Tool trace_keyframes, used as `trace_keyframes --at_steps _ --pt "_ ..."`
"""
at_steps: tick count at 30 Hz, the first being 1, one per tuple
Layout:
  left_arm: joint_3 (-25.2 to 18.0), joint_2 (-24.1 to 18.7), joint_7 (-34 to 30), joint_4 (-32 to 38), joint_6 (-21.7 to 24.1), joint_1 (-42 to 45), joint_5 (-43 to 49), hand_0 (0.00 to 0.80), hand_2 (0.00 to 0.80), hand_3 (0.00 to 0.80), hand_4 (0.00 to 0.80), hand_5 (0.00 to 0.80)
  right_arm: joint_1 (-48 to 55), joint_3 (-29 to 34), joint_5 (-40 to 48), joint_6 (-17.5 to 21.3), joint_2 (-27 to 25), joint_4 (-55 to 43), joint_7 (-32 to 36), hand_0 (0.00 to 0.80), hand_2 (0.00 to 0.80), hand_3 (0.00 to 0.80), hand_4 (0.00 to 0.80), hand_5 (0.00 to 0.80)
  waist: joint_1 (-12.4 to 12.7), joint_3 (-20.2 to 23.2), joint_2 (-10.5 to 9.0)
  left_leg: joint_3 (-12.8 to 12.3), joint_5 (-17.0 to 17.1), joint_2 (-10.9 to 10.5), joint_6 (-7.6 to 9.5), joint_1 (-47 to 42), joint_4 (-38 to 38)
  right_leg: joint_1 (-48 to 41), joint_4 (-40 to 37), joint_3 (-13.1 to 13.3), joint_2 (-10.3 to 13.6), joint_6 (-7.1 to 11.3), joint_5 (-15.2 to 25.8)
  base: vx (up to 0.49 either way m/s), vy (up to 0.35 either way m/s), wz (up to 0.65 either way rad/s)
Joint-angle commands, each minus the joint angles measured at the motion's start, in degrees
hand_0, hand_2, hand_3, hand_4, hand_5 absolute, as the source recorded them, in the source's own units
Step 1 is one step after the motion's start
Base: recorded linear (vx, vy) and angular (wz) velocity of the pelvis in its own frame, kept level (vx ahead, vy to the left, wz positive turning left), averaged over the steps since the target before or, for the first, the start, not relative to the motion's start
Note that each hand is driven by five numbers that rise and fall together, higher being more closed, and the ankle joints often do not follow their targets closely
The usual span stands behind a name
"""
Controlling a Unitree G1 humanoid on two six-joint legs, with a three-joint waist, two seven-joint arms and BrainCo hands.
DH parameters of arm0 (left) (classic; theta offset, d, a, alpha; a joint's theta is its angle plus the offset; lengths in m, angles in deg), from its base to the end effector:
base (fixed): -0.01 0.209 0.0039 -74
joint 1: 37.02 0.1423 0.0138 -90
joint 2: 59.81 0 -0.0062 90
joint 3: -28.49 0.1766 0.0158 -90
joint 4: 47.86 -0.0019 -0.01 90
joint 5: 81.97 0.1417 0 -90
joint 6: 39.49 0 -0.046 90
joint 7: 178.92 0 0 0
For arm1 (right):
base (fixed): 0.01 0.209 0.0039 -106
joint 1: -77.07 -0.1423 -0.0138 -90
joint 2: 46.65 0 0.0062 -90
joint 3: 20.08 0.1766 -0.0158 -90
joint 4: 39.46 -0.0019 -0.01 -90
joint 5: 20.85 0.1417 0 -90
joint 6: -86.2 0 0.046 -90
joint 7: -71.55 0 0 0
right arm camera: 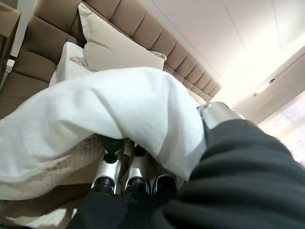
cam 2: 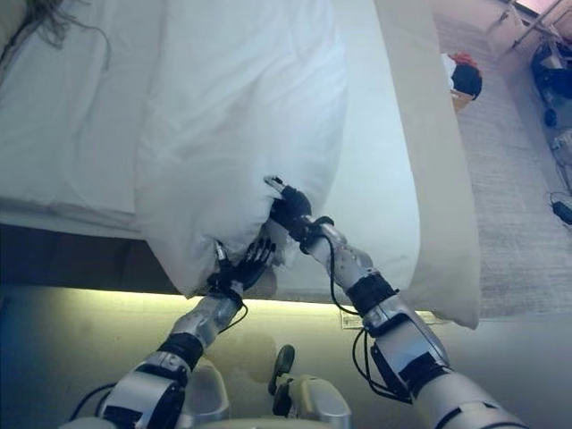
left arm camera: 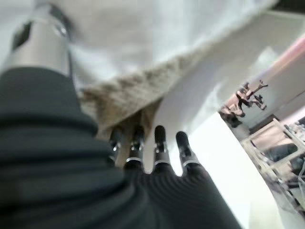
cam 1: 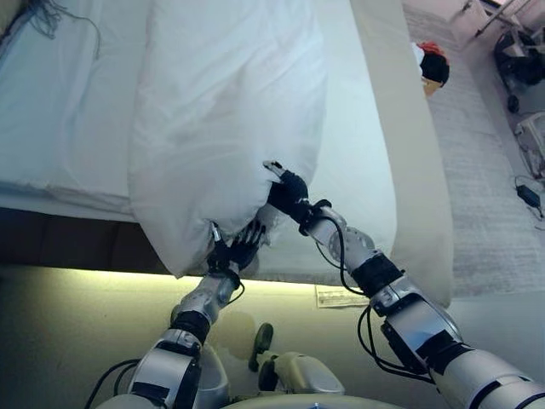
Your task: Make the bed neatly
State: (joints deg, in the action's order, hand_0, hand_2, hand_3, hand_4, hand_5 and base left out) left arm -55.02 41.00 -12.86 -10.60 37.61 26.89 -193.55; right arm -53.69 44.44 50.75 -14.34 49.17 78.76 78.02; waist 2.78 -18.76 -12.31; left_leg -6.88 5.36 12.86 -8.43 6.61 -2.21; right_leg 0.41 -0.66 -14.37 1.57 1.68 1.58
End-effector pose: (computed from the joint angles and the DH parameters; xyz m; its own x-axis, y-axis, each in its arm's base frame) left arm 0.2605 0.1308 -0.0096 0.9443 -0.2632 -0.1975 -0.2579 -0.2194 -0.9409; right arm 0.3047 -0.0695 0.1128 0.7707 0.6369 0.0163 -0.4607 0.5394 0.7049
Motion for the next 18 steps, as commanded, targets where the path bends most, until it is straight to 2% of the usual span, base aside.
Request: trace_keyframes --at_steps 1,5,9,13,18 --pt "0.1 1.4 -3.3 3.0 2.9 -7.9 -1.4 0.0 0.0 0.0 0.0 0.0 0.3 -0.1 0.9 0.3 1.0 -14.9 4.3 0.8 0.8 0.8 0.8 0.8 -0.5 1.8 -0.88 0.2 -2.7 4.5 -0.19 0.8 -2.4 2.9 3.1 2.1 6.1 5.4 1.1 -0.038 -0.001 -0.08" --pt "-2.6 -0.8 -1.2 2.4 6.4 -10.2 -1.4 0.0 0.0 0.0 0.0 0.0 2.3 0.8 -0.3 -0.8 -0.3 -16.8 4.9 0.8 0.8 0.8 0.8 0.8 -1.2 1.9 -1.3 0.4 -3.0 4.4 -0.32 1.3 -2.6 3.5 3.3 2.1 6.1 5.42 0.9 -0.033 -0.004 -0.12" --pt "-5.0 -2.0 0.7 1.1 8.2 -9.8 -1.4 0.0 0.0 0.0 0.0 0.0 2.9 1.3 -0.4 -1.0 -1.4 -15.6 5.4 0.8 0.8 0.8 0.8 0.8 -1.1 2.1 -0.88 0.7 -3.4 4.1 -0.36 1.2 -2.6 3.3 3.3 1.8 6.5 5.31 0.5 0.0 0.0 0.0" --pt "-6.4 -1.6 3.3 1.1 11.1 -7.9 -1.4 0.0 0.0 0.0 0.0 0.0 3.1 1.5 0.3 -1.0 -2.3 -13.4 5.1 0.8 0.8 0.8 0.8 0.8 -0.2 2.5 -0.19 1.5 -3.4 3.4 -0.28 0.9 -2.0 2.6 2.9 1.0 6.9 5.46 0.3 0.029 0.018 0.06" --pt "-6.4 -0.6 5.1 0.7 11.8 -5.8 -1.4 0.0 0.0 0.0 0.0 0.0 3.2 2.0 0.7 -0.1 -2.1 -9.6 3.7 0.8 0.8 0.8 0.8 0.8 1.0 3.1 0.47 2.5 -3.1 2.7 0.01 0.4 -1.2 2.0 3.0 -0.3 7.7 5.6 0.2 0.023 0.015 0.15"
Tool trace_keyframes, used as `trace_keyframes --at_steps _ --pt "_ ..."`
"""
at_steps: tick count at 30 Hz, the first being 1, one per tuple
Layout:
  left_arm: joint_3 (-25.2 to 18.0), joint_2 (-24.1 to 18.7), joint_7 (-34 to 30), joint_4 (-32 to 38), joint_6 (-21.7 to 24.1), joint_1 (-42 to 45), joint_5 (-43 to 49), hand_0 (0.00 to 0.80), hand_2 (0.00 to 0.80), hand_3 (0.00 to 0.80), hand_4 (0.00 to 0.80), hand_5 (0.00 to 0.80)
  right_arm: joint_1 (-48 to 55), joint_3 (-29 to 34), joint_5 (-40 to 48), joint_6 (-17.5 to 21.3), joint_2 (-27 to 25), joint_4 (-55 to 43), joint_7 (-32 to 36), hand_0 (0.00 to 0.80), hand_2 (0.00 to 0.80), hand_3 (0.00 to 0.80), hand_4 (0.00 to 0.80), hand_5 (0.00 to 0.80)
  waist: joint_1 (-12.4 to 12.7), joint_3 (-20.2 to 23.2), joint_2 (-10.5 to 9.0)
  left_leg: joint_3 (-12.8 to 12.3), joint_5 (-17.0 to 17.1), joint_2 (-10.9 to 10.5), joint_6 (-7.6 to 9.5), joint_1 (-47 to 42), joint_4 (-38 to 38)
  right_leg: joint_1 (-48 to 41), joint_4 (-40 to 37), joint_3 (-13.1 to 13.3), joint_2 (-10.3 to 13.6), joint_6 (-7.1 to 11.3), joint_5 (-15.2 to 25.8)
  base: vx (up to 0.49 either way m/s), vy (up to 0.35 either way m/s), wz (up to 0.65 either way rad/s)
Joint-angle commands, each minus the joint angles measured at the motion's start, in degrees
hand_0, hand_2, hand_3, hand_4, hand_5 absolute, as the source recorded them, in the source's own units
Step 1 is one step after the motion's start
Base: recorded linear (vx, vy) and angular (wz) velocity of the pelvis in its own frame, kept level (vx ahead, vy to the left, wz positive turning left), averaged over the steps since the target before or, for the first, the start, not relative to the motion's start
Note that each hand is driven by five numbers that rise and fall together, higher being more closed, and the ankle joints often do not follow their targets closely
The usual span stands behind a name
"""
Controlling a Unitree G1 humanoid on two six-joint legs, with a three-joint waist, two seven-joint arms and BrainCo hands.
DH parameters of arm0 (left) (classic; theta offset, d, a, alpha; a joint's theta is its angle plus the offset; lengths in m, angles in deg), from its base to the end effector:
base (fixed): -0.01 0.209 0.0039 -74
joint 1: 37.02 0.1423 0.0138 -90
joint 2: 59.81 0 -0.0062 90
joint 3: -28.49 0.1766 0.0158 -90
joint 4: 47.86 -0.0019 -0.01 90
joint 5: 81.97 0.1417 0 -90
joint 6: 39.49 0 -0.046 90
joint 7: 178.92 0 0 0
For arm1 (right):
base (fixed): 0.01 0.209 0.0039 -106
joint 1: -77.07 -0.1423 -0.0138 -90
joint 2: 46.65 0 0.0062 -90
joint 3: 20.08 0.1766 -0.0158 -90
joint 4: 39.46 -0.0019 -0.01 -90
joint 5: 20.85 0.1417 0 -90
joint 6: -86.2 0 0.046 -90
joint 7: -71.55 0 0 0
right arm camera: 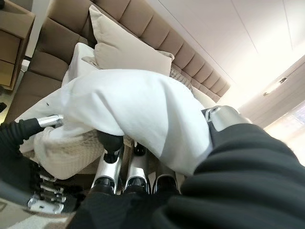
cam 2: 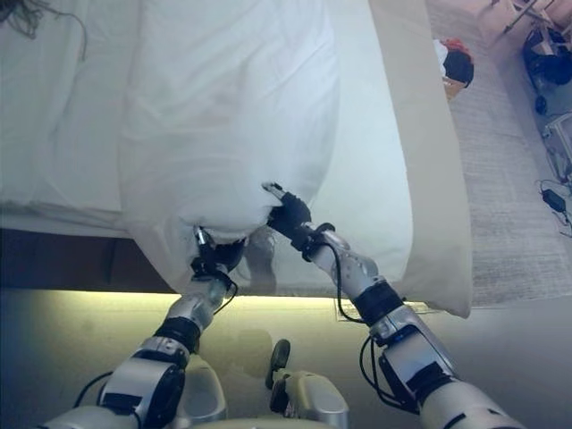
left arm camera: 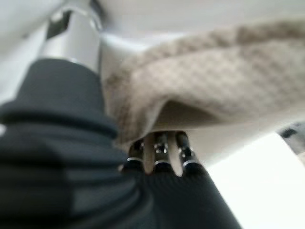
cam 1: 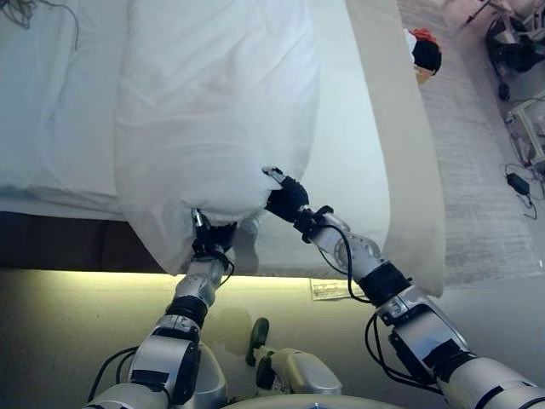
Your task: Make the bed neatly
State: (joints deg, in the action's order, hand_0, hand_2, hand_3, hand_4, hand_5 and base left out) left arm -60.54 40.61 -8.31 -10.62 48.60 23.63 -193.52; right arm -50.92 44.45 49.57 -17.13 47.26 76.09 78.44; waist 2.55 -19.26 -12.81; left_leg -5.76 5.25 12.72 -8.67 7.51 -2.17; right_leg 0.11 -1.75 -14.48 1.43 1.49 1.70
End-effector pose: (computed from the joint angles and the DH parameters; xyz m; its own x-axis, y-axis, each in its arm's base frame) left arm 0.2772 0.1489 0.0047 0.9663 -0.0388 -0.2546 -0.2567 -0.2240 -0.9402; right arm 0.2985 -0.0780 0.1050 0.7545 0.6558 -0.0253 -0.4604 0.5564 0.6917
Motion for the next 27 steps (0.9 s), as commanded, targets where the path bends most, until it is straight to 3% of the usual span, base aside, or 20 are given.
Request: trace_keyframes --at_steps 1,15,19,27 --pt "-0.6 0.0 0.9 0.6 0.4 -1.8 -1.5 0.0 0.0 0.0 0.0 0.0 0.6 2.3 1.8 3.0 -0.1 -6.1 3.1 0.8 0.8 0.8 0.8 0.8 1.4 3.8 1.16 1.7 -3.0 2.6 0.31 -0.7 -1.1 2.1 4.2 -0.4 8.1 5.84 0.0 0.053 0.014 0.09" --pt "2.6 2.8 1.9 -1.4 -5.5 8.6 -1.5 0.0 0.0 0.0 0.0 0.0 -0.4 6.3 0.6 3.0 -0.3 0.8 0.2 0.8 0.8 0.8 0.8 0.8 4.8 6.5 4.37 3.4 -3.2 1.0 0.67 -5.4 1.5 -2.5 3.7 -3.0 9.4 5.95 -0.8 0.076 0.028 0.1" --pt "1.2 3.1 -0.3 -1.5 -4.6 11.4 -1.5 0.0 0.0 0.0 0.0 0.0 1.6 6.7 -1.0 1.7 -0.7 -0.5 -0.1 0.8 0.8 0.8 0.8 0.8 4.9 7.6 5.2 3.2 -3.0 0.8 0.62 -6.8 2.4 -3.8 3.5 -3.3 9.8 6.02 -1.0 0.091 0.084 0.1" --pt "-5.4 1.6 -3.6 0.8 2.3 13.1 -1.5 0.0 0.0 0.0 0.0 0.0 8.9 7.3 -5.0 -1.9 -1.2 -1.4 -0.7 0.8 0.8 0.8 0.8 0.8 5.0 10.6 6.07 3.1 -2.7 0.6 0.33 -10.0 4.1 -6.2 2.9 -4.3 10.2 6.03 -1.6 0.092 0.074 0.05"
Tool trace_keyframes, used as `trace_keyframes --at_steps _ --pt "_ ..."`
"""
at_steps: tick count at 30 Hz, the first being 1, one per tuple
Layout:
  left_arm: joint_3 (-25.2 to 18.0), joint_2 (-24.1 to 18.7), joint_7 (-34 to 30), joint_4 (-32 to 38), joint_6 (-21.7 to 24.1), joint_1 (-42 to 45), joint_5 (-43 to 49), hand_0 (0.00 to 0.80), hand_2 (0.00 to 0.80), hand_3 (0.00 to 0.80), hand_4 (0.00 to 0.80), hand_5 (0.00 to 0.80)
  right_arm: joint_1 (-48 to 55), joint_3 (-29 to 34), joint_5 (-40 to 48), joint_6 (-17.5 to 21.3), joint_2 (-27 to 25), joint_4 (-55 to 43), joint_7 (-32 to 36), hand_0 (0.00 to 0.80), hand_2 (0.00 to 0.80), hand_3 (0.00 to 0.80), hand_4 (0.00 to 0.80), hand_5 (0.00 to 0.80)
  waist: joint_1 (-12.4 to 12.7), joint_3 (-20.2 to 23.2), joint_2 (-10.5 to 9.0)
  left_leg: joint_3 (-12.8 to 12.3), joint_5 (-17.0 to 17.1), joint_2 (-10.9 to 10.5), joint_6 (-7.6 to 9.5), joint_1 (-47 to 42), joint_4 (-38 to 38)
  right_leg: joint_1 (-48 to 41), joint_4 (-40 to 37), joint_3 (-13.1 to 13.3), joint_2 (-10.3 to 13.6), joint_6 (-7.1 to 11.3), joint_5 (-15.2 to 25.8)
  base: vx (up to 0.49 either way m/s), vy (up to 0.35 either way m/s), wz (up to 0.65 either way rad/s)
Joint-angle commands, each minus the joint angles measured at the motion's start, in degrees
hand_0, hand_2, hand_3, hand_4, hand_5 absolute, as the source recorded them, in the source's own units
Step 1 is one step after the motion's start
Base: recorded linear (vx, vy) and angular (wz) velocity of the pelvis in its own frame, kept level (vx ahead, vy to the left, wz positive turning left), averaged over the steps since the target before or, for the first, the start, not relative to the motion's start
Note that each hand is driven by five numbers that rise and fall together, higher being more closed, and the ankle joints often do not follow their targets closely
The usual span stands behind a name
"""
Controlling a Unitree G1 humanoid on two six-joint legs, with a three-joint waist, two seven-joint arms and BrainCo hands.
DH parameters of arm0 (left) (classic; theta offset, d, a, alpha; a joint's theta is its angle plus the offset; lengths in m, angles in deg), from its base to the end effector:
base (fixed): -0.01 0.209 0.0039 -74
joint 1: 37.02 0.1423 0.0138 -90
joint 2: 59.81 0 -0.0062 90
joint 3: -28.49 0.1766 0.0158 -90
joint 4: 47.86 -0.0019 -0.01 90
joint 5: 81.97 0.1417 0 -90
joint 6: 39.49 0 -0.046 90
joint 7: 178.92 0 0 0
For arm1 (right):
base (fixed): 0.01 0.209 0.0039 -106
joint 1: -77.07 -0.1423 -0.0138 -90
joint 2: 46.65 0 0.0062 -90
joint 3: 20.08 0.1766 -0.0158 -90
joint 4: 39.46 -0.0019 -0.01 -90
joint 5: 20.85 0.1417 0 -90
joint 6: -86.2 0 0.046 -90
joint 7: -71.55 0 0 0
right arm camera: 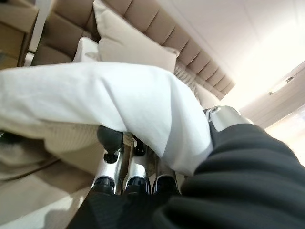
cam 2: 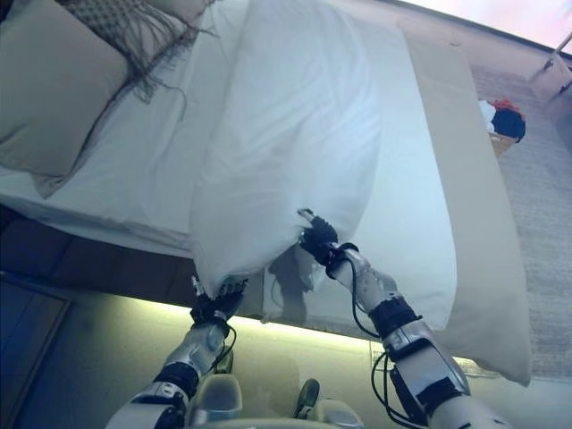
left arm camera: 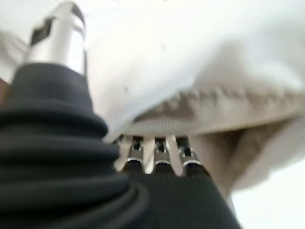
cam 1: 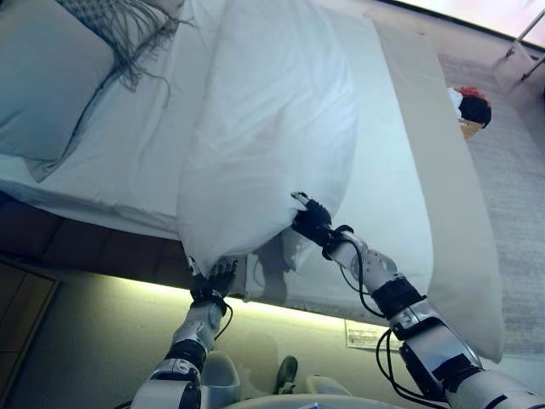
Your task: Make the bed neatly
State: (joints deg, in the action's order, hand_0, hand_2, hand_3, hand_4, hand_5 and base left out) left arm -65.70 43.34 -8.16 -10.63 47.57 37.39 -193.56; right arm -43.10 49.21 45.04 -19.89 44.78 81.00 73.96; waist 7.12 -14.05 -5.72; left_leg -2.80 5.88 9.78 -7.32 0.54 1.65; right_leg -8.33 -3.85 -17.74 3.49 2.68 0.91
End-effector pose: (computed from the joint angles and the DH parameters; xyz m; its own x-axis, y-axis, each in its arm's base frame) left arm 0.2126 0.1594 -0.0519 0.8833 0.0383 -0.4672 -0.4276 -0.3427 -0.8365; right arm 0.2859 -0.1192 0.0574 0.8261 0.4853 -0.2864 -0.1879 0.7164 0.6719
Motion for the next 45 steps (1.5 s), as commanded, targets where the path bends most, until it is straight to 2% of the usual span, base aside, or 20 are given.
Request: trace_keyframes --at_steps 1,7,9,16,21,27,28,29,33,38,45 --pt "-1.0 -1.3 -4.1 1.2 4.0 -0.5 -1.4 0.0 0.0 0.0 0.0 0.0 2.1 2.8 -1.0 0.6 1.3 -6.4 4.0 0.8 0.8 0.8 0.8 0.8 0.4 5.8 -0.91 0.2 -3.3 3.5 -1.05 -3.3 0.4 2.0 5.0 -1.1 8.2 4.82 -0.9 0.114 0.088 0.03" --pt "-5.4 -2.3 -4.9 6.1 9.2 1.4 -1.4 0.0 0.0 0.0 0.0 0.0 10.0 4.3 -6.7 -1.3 0.6 -7.5 8.1 0.8 0.8 0.8 0.8 0.8 0.1 7.4 -0.06 0.3 -3.1 2.9 -1.06 -5.7 1.7 -0.1 4.8 -1.6 8.1 4.65 -1.6 0.094 0.081 0.05" --pt "-6.1 -3.0 -4.8 6.9 9.5 2.0 -1.4 0.0 0.0 0.0 0.0 0.0 12.2 4.3 -7.2 -2.1 0.3 -8.6 9.4 0.8 0.8 0.8 0.8 0.8 0.0 7.7 0.11 0.2 -3.0 2.8 -1.09 -6.4 2.0 -0.6 4.7 -1.7 8.1 4.68 -1.8 0.075 0.064 0.05" --pt "-5.6 -5.2 -2.5 5.4 3.8 3.2 -1.4 0.0 0.0 0.0 0.0 0.0 15.5 3.3 -5.5 -2.5 0.0 -11.4 11.4 0.8 0.8 0.8 0.8 0.8 -0.6 7.9 0.45 -0.3 -3.0 2.9 -1.12 -7.9 2.2 -1.6 5.0 -1.5 7.9 4.66 -2.2 0.049 0.025 0.02" --pt "-5.7 -4.5 -4.1 4.4 3.6 4.0 -1.4 0.0 0.0 0.0 0.0 0.0 15.0 2.6 -5.8 -3.0 0.3 -12.8 11.4 0.8 0.8 0.8 0.8 0.8 -0.5 8.0 0.13 -0.6 -3.0 3.0 -1.14 -8.1 2.5 -2.0 4.3 -1.3 7.5 4.78 -1.9 0.0 0.0 0.0" --pt "-7.4 -5.5 -6.2 3.4 5.0 4.7 -1.4 0.0 0.0 0.0 0.0 0.0 15.5 2.4 -7.9 -5.5 -1.9 -14.0 13.7 0.8 0.8 0.8 0.8 0.8 -0.7 8.3 -0.54 -1.0 -3.0 3.3 -1.29 -8.3 2.5 -2.3 3.9 -1.2 7.4 4.79 -1.8 0.0 0.0 0.0" --pt "-8.3 -6.4 -6.9 3.1 4.7 4.9 -1.4 0.0 0.0 0.0 0.0 0.0 16.6 2.4 -8.7 -6.6 -3.2 -14.6 15.0 0.22 0.22 0.22 0.22 0.22 -0.9 8.2 -0.64 -1.1 -2.9 3.4 -1.29 -8.4 2.5 -2.3 4.0 -1.1 7.4 4.74 -1.9 0.0 0.0 0.0" --pt "-9.0 -7.3 -7.4 2.9 4.5 4.9 -1.4 0.0 0.0 0.0 0.0 0.0 17.8 2.3 -9.6 -7.4 -4.0 -14.9 15.2 0.0 0.0 0.0 0.0 0.0 -1.2 8.3 -0.62 -1.3 -2.9 3.4 -1.29 -8.4 2.5 -2.2 4.1 -1.0 7.4 4.74 -1.9 0.0 0.037 -0.01" --pt "-11.5 -10.4 -8.9 2.4 3.8 5.2 -1.4 0.0 0.0 0.0 0.0 0.0 23.7 3.6 -11.4 -10.0 -6.7 -15.5 18.4 0.0 0.0 0.0 0.0 0.0 -2.2 8.4 -0.45 -1.8 -3.0 3.3 -1.31 -8.3 2.5 -2.0 4.1 -0.6 7.6 5.0 -1.9 -0.02 0.049 -0.02" --pt "-15.8 -13.5 -10.1 2.6 2.6 6.6 -1.4 0.0 0.0 0.0 0.0 0.0 31.5 7.7 -14.2 -11.1 -8.8 -13.3 21.7 0.0 0.0 0.0 0.0 0.0 -3.7 8.8 0.11 -2.3 -3.2 2.9 -1.29 -8.2 2.7 -1.6 3.9 -0.1 8.0 5.39 -1.9 -0.042 0.074 -0.05" --pt "-23.0 -16.5 -12.1 0.8 0.1 7.7 -1.4 0.0 0.0 0.0 0.0 0.0 37.7 17.9 -17.5 -8.4 -8.9 1.5 24.8 0.0 0.0 0.0 0.0 0.0 -5.6 10.1 1.29 -3.0 -3.6 2.0 -1.33 -7.8 2.8 -1.3 2.7 0.7 8.7 5.88 -1.6 -0.058 0.083 -0.13"
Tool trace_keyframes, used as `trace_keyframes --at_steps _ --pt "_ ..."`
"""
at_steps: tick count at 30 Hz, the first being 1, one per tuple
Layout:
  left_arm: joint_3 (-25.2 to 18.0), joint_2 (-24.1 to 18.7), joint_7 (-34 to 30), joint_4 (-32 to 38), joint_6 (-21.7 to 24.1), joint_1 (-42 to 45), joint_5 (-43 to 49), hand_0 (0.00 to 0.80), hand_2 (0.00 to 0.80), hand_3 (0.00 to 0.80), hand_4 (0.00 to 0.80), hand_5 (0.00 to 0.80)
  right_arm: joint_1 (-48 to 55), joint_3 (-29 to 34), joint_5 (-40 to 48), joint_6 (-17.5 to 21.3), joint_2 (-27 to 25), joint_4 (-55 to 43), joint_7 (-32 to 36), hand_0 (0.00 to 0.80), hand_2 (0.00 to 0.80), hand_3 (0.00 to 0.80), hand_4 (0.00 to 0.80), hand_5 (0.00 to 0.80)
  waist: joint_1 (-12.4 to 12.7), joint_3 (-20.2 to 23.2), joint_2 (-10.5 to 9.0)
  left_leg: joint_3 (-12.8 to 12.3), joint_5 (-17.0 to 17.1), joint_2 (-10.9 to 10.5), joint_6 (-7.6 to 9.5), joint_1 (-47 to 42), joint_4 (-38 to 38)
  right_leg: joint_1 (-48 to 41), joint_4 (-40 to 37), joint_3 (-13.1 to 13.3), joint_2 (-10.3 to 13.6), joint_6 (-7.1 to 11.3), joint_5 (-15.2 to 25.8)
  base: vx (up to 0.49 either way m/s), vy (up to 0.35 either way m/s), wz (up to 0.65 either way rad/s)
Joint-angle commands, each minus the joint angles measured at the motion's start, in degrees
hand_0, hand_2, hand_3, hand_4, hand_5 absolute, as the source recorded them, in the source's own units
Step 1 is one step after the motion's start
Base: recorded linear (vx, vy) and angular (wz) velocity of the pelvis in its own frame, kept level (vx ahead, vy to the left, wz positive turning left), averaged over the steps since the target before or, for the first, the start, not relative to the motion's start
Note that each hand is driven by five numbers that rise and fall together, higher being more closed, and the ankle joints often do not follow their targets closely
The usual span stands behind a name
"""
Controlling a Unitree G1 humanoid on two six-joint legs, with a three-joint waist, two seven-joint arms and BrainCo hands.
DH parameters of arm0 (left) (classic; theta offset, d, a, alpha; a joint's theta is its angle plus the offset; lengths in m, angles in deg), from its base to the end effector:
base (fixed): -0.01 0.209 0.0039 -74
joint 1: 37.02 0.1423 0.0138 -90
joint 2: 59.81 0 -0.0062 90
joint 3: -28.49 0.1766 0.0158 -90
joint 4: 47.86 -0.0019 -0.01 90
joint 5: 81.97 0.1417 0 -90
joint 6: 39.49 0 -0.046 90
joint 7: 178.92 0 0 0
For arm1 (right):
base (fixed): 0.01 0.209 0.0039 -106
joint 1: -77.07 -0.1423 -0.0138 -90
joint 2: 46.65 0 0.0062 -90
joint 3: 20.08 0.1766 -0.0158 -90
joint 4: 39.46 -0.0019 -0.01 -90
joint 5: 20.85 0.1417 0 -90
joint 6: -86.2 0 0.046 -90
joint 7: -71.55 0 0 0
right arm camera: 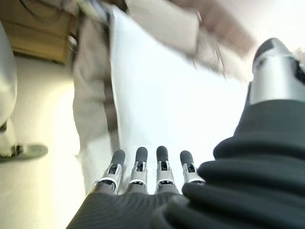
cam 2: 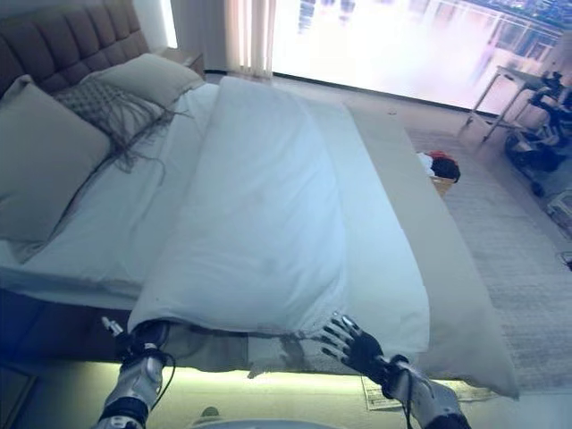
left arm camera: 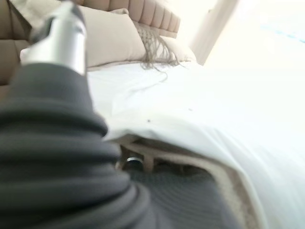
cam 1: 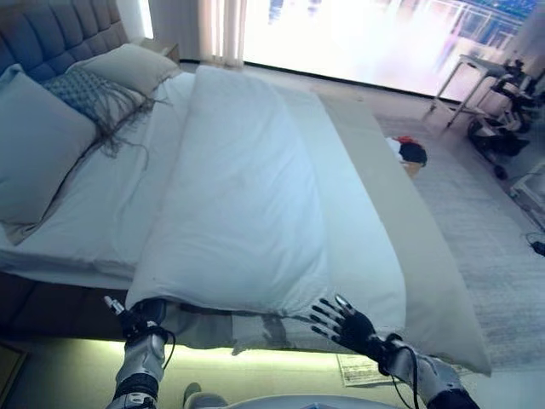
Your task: Make the bed neatly
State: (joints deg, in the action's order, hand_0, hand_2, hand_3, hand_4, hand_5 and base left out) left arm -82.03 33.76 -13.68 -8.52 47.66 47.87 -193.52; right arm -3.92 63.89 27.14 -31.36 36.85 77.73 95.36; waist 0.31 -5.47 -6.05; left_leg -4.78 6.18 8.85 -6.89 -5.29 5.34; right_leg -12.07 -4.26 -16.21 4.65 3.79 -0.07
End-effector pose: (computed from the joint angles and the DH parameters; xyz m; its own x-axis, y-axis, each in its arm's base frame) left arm 0.1537 0.2573 -0.0624 0.7917 0.4287 -0.4352 -0.3020 -0.3446 -0.8889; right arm 0.1201 -0.2311 -0.0561 0.5883 0.4447 -0.6754 0.1277 0.7736 0.6206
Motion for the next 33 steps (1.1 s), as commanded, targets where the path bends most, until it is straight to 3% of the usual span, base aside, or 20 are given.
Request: trace_keyframes --at_steps 1,5,14,22,26,33 --pt "-7.6 -7.5 -6.8 -2.0 -0.3 -2.8 -1.5 0.0 0.0 0.0 0.0 0.0 -1.3 4.8 -0.1 4.1 -1.0 8.0 4.5 0.0 0.0 0.0 0.0 0.0 1.1 1.7 1.81 -1.1 -4.0 2.8 -1.78 -1.9 -0.8 2.5 2.8 -0.8 7.7 4.85 -0.5 -0.08 0.064 0.0" --pt "-11.2 -10.7 -7.2 -5.2 -2.2 -3.4 -1.5 0.0 0.0 0.0 0.0 0.0 -1.8 10.4 0.2 6.9 -1.9 20.1 6.9 0.0 0.0 0.0 0.0 0.0 1.1 2.6 2.76 -1.1 -4.1 2.0 -1.66 -1.4 -0.9 2.7 2.3 -0.6 8.1 5.08 0.0 -0.084 0.058 -0.05" --pt "-15.6 -16.0 -7.4 -10.0 -4.8 -4.1 -1.5 0.0 0.0 0.0 0.0 0.0 -6.5 14.2 -1.4 11.6 -1.9 38.6 8.1 0.0 0.0 0.0 0.0 0.0 3.4 4.3 4.35 -0.3 -4.5 0.1 -0.67 -0.4 -0.7 3.2 1.6 -1.1 9.1 5.37 0.7 -0.089 0.027 -0.03" --pt "-21.0 -19.6 -5.8 -9.4 -2.1 -2.8 -1.5 0.0 0.0 0.0 0.0 0.0 -9.2 14.4 -0.7 12.9 0.2 43.2 5.8 0.0 0.0 0.0 0.0 0.0 6.5 5.6 5.49 2.1 -5.0 -1.3 0.11 0.4 -0.5 2.7 1.1 -2.6 9.5 5.48 0.6 -0.067 0.002 -0.04" --pt "-25.0 -24.2 -3.8 -10.0 0.3 -1.1 -1.5 0.0 0.0 0.0 0.0 0.0 -10.1 14.1 -0.1 13.7 -0.2 43.3 5.0 0.0 0.0 0.0 0.0 0.0 8.4 5.7 5.93 3.9 -4.9 -1.9 0.46 0.8 -0.7 2.3 1.7 -3.5 9.5 5.18 0.0 -0.04 0.018 -0.11" --pt "-32.4 -32.2 -2.8 -14.5 -0.3 3.7 -1.5 0.0 0.0 0.0 0.0 0.0 -10.3 15.0 2.1 14.0 -2.6 44.4 5.4 0.0 0.0 0.0 0.0 0.0 10.8 5.7 6.1 6.0 -4.8 -2.4 0.57 1.5 -0.6 1.8 1.8 -5.1 9.4 5.25 -0.5 -0.035 0.03 -0.13"
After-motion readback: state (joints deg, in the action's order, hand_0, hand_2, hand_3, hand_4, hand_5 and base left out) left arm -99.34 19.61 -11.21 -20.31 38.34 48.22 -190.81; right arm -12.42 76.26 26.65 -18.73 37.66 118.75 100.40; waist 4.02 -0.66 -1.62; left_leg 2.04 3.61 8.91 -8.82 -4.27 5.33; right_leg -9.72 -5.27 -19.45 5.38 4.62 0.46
